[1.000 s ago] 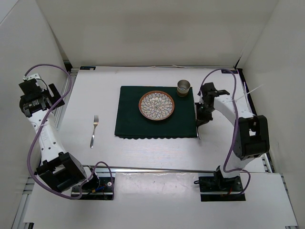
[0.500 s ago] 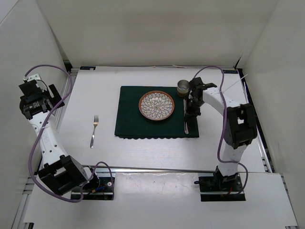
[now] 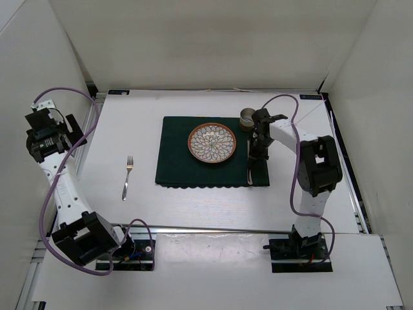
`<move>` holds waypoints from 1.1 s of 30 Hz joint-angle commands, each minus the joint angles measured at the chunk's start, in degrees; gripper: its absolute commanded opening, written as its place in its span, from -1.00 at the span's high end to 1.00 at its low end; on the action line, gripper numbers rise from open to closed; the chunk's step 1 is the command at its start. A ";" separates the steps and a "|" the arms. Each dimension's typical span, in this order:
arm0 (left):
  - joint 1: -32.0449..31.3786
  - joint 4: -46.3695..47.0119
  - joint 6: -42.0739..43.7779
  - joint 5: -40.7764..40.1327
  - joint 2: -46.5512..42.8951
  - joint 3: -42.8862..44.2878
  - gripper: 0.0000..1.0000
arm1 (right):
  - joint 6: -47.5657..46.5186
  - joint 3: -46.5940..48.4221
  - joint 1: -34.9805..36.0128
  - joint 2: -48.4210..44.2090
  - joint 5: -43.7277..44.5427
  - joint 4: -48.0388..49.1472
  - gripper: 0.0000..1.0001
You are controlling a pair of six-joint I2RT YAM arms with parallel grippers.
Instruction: Set the dinner table for one person
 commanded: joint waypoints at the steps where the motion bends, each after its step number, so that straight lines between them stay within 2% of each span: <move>1: 0.26 0.29 0.95 -0.53 -2.60 -0.25 -1.00 | 1.21 2.69 0.29 0.68 0.82 0.53 1.00; 8: 0.26 0.29 0.95 -0.53 -2.60 -0.78 -1.00 | -0.11 5.32 0.29 2.52 2.41 1.15 1.00; 20: 0.26 0.29 1.48 -1.06 -3.13 -0.78 -1.00 | -1.16 4.10 0.29 2.53 3.64 2.29 1.00; 21: 0.26 0.29 1.48 -1.06 -3.13 -0.78 -1.00 | -1.77 4.10 0.29 2.53 3.64 2.29 0.97; 22: 0.26 0.29 1.48 -1.06 -3.13 -0.78 -1.00 | -1.78 4.10 0.29 2.01 3.64 2.29 0.86; 24: 0.26 0.29 1.48 -1.06 -3.13 -0.78 -1.00 | -2.38 4.10 0.29 2.00 3.11 2.82 0.50; 33: 0.26 0.29 1.48 0.00 -3.13 -1.84 -1.00 | -2.39 4.10 0.29 -0.89 1.88 2.21 0.27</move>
